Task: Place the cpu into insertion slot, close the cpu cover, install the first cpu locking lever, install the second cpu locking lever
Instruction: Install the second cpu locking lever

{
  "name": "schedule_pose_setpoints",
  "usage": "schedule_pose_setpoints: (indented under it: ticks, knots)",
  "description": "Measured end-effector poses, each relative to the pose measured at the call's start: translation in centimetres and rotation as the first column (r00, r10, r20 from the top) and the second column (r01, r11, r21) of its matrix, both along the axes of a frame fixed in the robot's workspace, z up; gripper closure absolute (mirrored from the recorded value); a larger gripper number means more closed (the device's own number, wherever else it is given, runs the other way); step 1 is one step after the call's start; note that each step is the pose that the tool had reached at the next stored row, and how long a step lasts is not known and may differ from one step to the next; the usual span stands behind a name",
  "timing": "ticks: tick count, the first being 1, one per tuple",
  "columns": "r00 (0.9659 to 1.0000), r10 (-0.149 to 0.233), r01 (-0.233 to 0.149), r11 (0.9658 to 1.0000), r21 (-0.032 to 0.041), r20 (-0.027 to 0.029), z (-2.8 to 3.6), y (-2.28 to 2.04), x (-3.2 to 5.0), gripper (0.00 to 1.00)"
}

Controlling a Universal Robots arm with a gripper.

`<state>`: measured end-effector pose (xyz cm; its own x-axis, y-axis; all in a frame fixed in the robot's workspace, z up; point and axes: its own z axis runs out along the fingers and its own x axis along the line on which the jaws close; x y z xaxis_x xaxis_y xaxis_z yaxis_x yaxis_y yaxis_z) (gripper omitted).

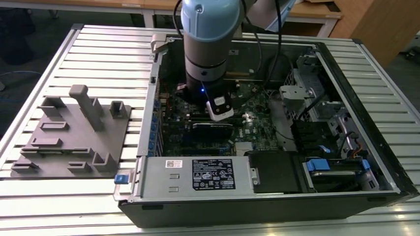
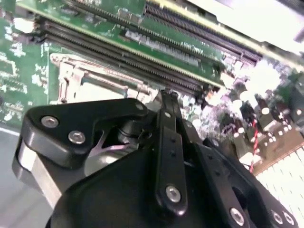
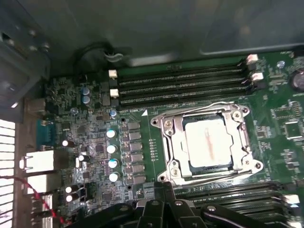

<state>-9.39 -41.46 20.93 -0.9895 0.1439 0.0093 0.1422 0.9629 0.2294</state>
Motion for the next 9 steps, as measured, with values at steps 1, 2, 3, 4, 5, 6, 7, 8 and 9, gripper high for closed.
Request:
schedule_pose_setpoints:
  ticks: [1,2,3,4,5,6,7,8,9]
  knots:
    - [1.0000,0.000,0.000,1.0000,-0.0001,0.0000,0.27,0.00,0.00,0.90]
    - [1.0000,0.000,0.000,1.0000,0.0000,0.0000,0.51,0.00,0.00,0.90]
    - [1.0000,0.000,0.000,1.0000,0.0000,0.0000,0.71,0.00,0.00,0.90]
    - [1.0000,0.000,0.000,1.0000,-0.0001,-0.0001,0.83,0.00,0.00,0.90]
    - [1.0000,0.000,0.000,1.0000,0.0002,0.0001,0.83,0.00,0.00,0.90]
    - [1.0000,0.000,0.000,1.0000,0.0002,0.0001,0.83,0.01,0.01,0.90]
    - [1.0000,0.000,0.000,1.0000,0.0000,0.0000,0.84,0.04,0.06,0.90]
    - [1.0000,0.000,0.000,1.0000,-0.0001,-0.0001,0.84,0.08,0.14,0.90]
    - [1.0000,0.000,0.000,1.0000,0.0000,0.0000,0.83,0.14,0.27,0.90]
